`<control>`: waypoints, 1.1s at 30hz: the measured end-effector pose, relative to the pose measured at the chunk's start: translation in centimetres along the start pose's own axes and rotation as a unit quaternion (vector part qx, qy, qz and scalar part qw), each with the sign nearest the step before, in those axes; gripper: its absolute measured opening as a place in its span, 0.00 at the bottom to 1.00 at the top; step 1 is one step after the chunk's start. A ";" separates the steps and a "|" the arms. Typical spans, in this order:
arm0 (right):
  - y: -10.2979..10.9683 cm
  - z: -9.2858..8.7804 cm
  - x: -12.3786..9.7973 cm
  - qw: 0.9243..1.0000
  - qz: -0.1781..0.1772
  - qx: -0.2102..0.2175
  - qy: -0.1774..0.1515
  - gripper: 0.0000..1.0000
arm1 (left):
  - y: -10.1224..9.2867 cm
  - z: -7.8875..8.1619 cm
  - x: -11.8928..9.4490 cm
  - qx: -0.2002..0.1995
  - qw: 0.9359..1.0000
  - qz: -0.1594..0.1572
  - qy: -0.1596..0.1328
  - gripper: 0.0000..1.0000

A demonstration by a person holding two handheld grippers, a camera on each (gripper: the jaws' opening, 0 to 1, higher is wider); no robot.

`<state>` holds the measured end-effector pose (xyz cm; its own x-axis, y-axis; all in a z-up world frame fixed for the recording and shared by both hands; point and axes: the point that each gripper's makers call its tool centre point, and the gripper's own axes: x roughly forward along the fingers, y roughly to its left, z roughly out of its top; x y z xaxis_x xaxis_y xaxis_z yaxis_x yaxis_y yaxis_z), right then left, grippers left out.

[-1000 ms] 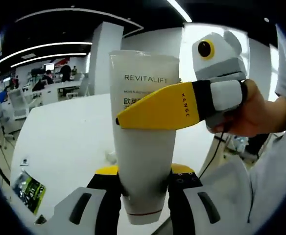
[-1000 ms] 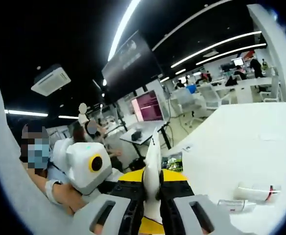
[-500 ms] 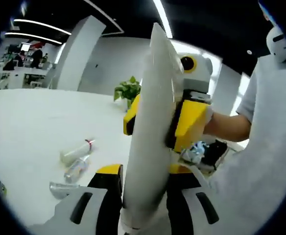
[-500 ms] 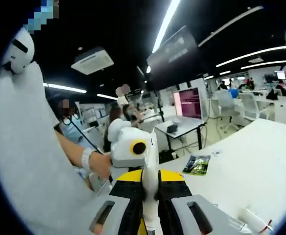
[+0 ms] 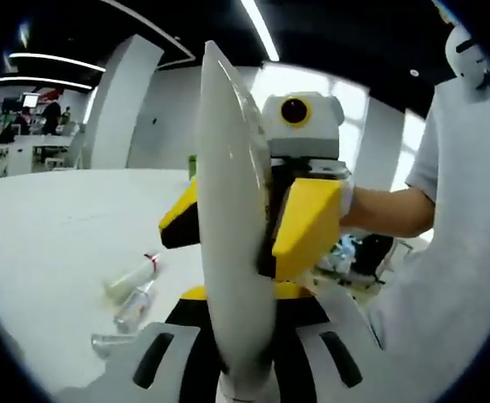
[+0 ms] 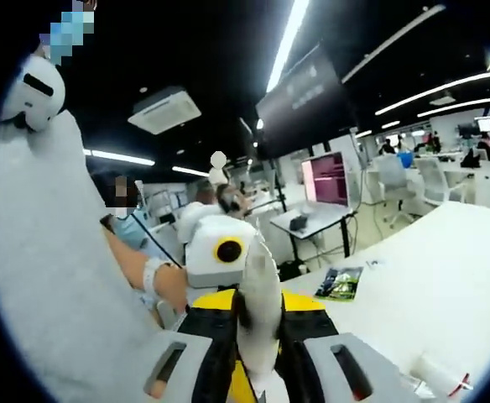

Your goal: Arrange the skincare products in the storage area until every visible bottle or jar stands upright without overlapping.

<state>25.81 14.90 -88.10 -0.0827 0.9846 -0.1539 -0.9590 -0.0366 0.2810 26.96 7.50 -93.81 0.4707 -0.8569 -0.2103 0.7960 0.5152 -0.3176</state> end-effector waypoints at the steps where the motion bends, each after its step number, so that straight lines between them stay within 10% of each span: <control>1: -0.2 0.2 0.0 1.000 -0.009 -0.002 -0.003 0.16 | 0.2 0.2 0.0 0.000 1.000 0.005 -0.004 0.13; 10: -1.5 0.8 0.7 0.993 -0.117 0.008 -0.024 0.24 | 2.5 1.1 -0.7 -0.014 0.996 0.086 -0.021 0.12; 33: -2.6 -0.3 2.6 0.978 -0.203 0.052 -0.010 0.31 | 5.7 -0.8 -3.0 -0.002 0.973 0.232 0.014 0.13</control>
<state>27.99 17.48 -89.53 0.3051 0.9179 -0.2536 -0.8790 0.3739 0.2958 29.84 13.01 -95.71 0.7681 -0.5314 -0.3573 0.4988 0.8464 -0.1867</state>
